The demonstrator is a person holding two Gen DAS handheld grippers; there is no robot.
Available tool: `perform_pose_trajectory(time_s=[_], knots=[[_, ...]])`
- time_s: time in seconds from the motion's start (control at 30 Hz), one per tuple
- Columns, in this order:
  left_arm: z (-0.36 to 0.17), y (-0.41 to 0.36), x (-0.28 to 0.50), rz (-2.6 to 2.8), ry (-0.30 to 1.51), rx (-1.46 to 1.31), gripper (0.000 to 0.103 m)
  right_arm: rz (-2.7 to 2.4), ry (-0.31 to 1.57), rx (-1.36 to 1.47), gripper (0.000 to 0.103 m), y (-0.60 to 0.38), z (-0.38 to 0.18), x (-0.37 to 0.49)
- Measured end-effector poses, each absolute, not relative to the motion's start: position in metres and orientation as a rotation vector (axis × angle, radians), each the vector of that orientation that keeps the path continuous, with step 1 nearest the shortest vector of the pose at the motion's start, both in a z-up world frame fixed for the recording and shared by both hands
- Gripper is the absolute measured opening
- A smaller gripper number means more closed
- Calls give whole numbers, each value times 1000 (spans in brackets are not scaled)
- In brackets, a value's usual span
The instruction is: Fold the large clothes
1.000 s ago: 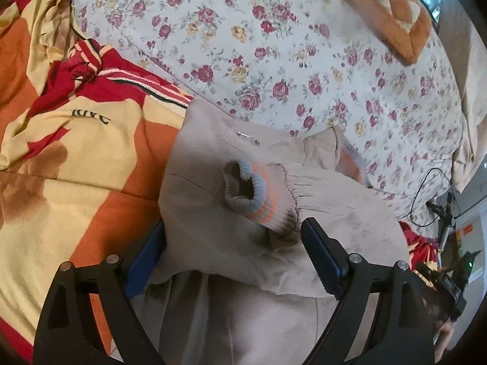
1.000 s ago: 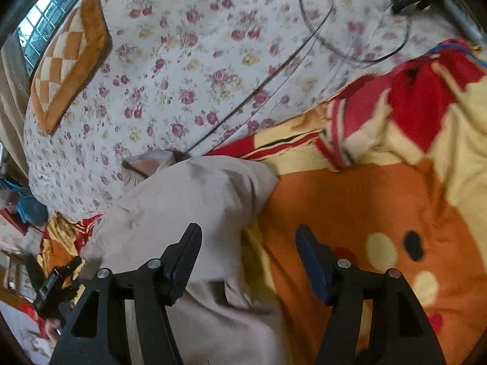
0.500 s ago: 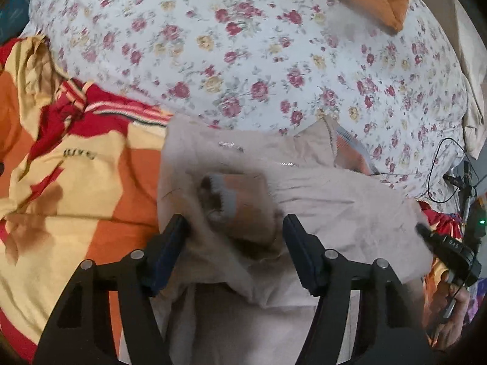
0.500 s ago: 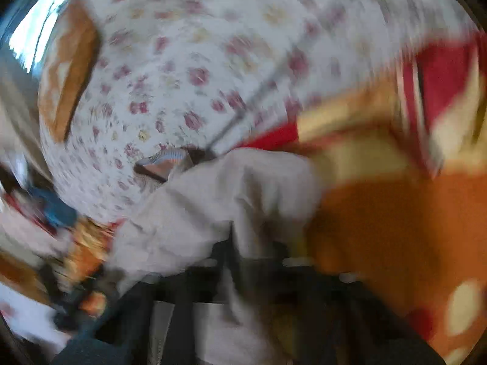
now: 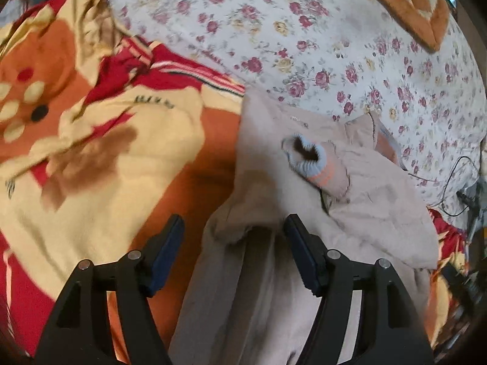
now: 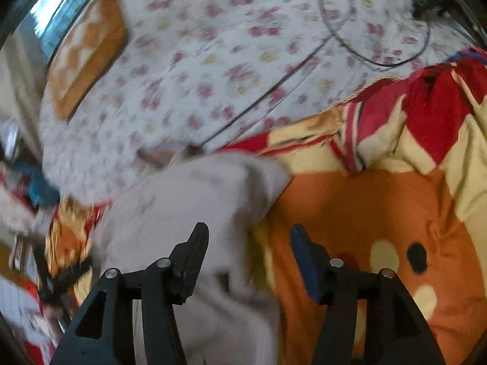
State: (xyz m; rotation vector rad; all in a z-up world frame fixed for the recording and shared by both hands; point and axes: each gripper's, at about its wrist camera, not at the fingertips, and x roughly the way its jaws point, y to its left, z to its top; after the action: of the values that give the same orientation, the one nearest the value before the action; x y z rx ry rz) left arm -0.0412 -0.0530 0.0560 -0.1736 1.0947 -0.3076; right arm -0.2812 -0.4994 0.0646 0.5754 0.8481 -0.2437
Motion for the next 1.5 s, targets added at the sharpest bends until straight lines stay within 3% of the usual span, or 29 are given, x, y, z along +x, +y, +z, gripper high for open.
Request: perform_pose_trajectory(time_s=[0.1,0.17,0.2,0.23,0.27,0.33,0.47,0.53,0.57,0.6,0.67,0.87,0.97,1.2,1.43,1.47,1.5], knots=[[49,-48,-58,-299,1108,-140,70,-240,938,447,57,-474,45,-269],[44,-47,-61,-286,1123,-115,70,-298,953,341,50,-466,36,-254],[40,-44,-64,-273,1126,-107,70,-330,950,299,25,-465,33,-248],[39,-43,-65,-266,1116,-102,70,-364,939,294,8,-469,33,-245],[39,-41,-68,-256,1099,-90,70,-362,907,338,7,-475,35,-248],[36,-38,-71,-218,1075,-46,76,-392,842,391,6,-488,39,-257],[32,-37,-69,-198,1063,-22,79,-446,923,457,6,-509,7,-259],[30,-36,-69,-201,1056,-15,79,-417,883,468,11,-506,18,-271],[30,-36,-70,-205,1050,-11,79,-403,861,493,19,-506,31,-280],[30,-36,-70,-208,1045,-9,79,-400,849,499,35,-506,37,-286],[31,-35,-72,-208,1044,-5,79,-423,831,471,53,-499,54,-305],[33,-33,-86,-194,1054,0,80,-362,883,367,52,-462,53,-312],[34,-26,-100,-205,1070,8,80,-391,1088,333,47,-456,18,-299],[39,-5,-143,-276,1099,0,80,-260,975,408,54,-443,58,-353],[36,-6,-175,-290,1100,29,80,-252,1037,363,54,-415,30,-357],[34,-7,-179,-289,1102,43,80,-259,1038,352,46,-411,25,-358],[33,-7,-181,-290,1101,52,80,-276,1026,312,25,-405,25,-357]])
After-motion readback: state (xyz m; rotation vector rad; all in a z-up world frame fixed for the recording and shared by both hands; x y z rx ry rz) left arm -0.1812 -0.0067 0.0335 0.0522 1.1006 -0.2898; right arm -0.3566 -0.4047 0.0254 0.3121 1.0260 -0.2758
